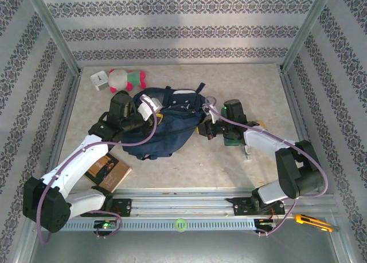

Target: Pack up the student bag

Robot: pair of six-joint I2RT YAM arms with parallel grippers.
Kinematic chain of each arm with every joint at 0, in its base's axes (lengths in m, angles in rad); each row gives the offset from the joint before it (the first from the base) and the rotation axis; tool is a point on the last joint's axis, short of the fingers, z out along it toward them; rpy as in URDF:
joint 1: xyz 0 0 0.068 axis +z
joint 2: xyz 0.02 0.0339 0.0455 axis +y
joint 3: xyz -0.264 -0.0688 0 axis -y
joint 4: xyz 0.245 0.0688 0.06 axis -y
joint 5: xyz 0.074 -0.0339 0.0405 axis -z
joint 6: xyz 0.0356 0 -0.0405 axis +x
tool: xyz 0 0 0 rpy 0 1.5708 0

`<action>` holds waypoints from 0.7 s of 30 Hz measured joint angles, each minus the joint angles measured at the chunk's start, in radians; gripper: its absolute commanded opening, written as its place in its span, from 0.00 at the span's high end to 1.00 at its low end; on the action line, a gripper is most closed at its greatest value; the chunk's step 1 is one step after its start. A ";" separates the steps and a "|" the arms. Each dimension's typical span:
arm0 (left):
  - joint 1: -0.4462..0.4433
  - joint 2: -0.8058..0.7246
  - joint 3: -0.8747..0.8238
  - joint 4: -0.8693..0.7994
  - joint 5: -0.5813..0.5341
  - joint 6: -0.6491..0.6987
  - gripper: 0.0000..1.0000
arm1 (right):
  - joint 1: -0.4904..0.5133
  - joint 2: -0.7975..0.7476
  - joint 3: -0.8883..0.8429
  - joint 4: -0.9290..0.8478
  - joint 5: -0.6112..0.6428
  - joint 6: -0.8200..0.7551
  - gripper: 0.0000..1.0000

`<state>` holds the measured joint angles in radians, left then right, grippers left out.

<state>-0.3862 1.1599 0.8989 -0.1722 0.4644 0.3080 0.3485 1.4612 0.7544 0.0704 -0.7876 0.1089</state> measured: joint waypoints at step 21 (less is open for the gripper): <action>-0.090 0.028 -0.018 0.056 -0.235 -0.127 1.00 | 0.066 -0.075 -0.031 0.008 -0.081 0.079 0.97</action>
<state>-0.4767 1.1877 0.8806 -0.1158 0.2298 0.1806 0.4145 1.3861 0.7238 0.0784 -0.8684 0.1883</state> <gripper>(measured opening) 0.084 0.042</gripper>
